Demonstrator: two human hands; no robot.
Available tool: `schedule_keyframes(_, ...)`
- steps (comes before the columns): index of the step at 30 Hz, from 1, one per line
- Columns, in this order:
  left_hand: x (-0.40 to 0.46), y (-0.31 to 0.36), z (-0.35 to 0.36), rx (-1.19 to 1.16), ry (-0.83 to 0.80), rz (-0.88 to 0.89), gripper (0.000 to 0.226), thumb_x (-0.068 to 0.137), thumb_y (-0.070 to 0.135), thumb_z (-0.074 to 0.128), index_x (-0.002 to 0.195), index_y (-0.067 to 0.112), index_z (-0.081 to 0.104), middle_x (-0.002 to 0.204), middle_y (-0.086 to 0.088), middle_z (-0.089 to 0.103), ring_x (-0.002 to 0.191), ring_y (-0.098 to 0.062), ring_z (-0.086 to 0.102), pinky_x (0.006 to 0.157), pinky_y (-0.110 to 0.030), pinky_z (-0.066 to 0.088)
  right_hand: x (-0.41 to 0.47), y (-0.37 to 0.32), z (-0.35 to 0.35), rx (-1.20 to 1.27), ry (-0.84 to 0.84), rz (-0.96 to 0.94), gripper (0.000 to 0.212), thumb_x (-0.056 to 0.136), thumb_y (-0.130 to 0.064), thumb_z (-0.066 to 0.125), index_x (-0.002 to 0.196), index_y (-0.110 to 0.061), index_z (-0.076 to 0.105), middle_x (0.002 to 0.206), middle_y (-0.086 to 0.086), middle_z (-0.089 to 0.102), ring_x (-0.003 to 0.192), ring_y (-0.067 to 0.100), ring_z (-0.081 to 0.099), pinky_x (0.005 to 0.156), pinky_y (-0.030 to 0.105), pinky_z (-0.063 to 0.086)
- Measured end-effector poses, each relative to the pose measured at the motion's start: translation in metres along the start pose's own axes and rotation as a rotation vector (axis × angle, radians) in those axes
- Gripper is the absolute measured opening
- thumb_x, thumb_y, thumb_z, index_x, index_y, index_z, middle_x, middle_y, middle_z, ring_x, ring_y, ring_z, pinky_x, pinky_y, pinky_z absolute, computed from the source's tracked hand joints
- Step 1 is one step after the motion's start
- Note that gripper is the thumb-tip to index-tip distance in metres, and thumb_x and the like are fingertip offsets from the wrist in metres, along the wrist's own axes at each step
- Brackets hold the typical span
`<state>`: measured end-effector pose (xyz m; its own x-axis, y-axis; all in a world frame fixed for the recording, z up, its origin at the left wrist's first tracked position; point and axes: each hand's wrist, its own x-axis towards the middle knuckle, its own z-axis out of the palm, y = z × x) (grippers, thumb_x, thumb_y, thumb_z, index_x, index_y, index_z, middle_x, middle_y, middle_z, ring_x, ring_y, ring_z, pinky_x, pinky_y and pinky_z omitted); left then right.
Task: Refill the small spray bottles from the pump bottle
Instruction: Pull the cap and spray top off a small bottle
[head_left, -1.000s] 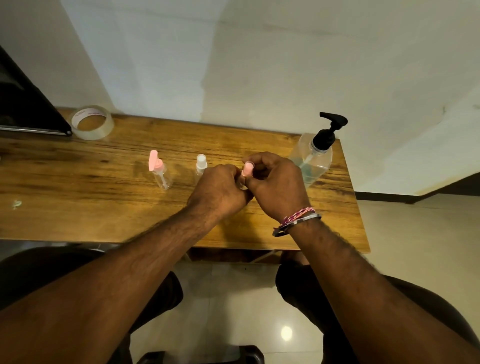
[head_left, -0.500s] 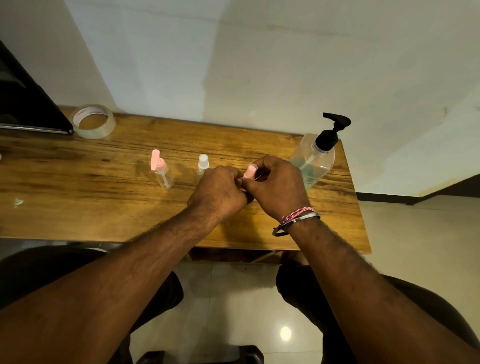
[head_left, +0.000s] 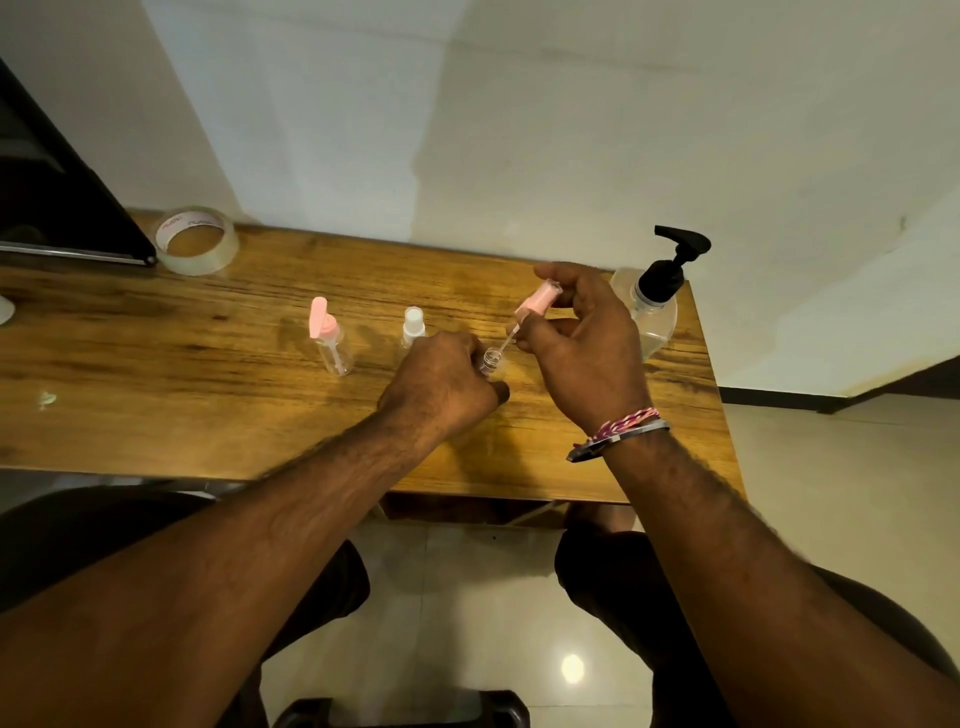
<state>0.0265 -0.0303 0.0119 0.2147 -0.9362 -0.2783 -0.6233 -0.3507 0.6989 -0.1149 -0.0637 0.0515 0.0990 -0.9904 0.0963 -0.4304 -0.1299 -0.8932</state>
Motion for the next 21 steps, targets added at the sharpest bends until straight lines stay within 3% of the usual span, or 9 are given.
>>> schedule_keyframes(7,-0.006,-0.001,-0.006,0.009,-0.025,-0.011,0.022,0.084,0.029,0.087,0.098,0.022,0.071,0.087,0.006,0.07,0.083,-0.013,0.066,0.064,-0.028,0.049,0.001,-0.001,0.001,0.102,0.054,0.053,0.038,0.096,-0.01,0.067,0.131,-0.023,0.057,0.11,0.0,0.066,0.08,0.013,0.077,0.071,0.041,0.065)
schedule_keyframes(15,-0.01,-0.015,-0.01,0.082,-0.031,-0.046,0.026,0.085,0.022,0.086,0.109,0.022,0.077,0.092,0.005,0.068,0.08,-0.007,0.06,0.058,-0.022,0.043,-0.001,-0.002,-0.003,0.22,0.046,0.158,0.034,0.096,-0.006,0.067,0.128,-0.015,0.06,0.107,0.006,0.068,0.078,0.018,0.077,0.069,0.037,0.065)
schedule_keyframes(21,-0.009,-0.016,-0.01,0.065,-0.011,-0.068,0.02,0.085,0.018,0.084,0.1,0.026,0.075,0.087,0.007,0.069,0.079,-0.008,0.063,0.055,-0.021,0.043,-0.006,0.01,0.013,0.12,-0.1,0.303,0.04,0.091,-0.005,0.069,0.128,-0.015,0.057,0.099,0.006,0.072,0.07,0.021,0.077,0.066,0.042,0.065)
